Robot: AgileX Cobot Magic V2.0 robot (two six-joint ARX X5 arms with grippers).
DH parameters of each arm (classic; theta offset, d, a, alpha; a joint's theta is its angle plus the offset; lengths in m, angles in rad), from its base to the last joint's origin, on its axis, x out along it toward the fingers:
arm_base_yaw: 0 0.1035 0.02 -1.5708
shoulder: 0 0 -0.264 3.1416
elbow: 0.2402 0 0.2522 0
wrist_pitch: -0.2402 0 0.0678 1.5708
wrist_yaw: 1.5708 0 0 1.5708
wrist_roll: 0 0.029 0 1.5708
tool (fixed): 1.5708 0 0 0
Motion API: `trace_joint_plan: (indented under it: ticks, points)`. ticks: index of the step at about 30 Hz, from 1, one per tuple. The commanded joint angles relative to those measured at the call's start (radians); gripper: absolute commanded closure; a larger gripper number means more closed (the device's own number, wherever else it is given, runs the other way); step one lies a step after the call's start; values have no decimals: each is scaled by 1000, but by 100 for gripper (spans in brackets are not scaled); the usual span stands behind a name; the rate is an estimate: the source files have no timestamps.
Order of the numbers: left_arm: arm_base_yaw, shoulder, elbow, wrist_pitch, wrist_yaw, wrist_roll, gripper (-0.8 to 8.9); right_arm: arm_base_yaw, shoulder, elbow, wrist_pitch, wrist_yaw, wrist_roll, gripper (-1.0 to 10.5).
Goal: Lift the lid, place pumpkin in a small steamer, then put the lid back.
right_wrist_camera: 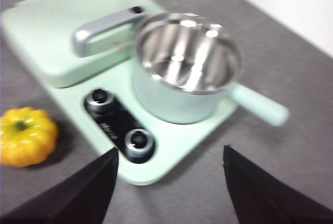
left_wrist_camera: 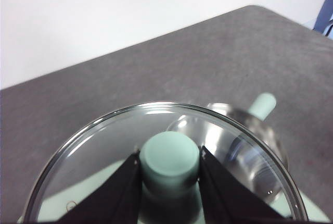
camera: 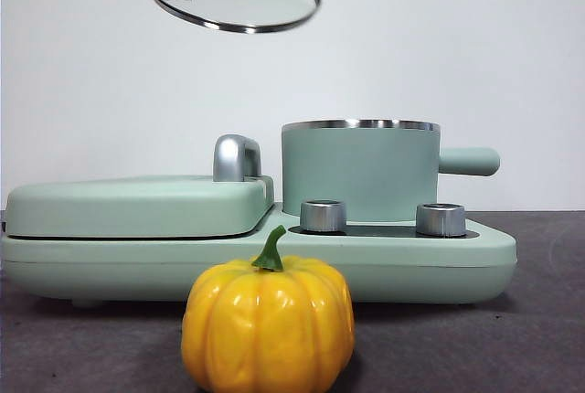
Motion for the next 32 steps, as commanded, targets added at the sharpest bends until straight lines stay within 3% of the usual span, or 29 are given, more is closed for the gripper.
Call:
trace_joint_plan:
  ticks: [1, 5, 18, 20, 32]
  points:
    - [2, -42, 20, -49, -31, -11, 803, 47, 40, 13, 4, -19, -11, 609]
    - [14, -107, 13, -137, -58, -6, 803, 137, 106, 13, 5, -21, -11, 608]
    - [56, -333, -158, -227, -105, -27, 804, 437, 385, 13, 105, -21, -11, 605]
    - [56, -365, -180, -239, -107, -27, 804, 472, 429, 13, 132, -21, -11, 563]
    - [56, -433, -195, -243, -130, -27, 804, 579, 700, 13, 252, -20, -12, 527]
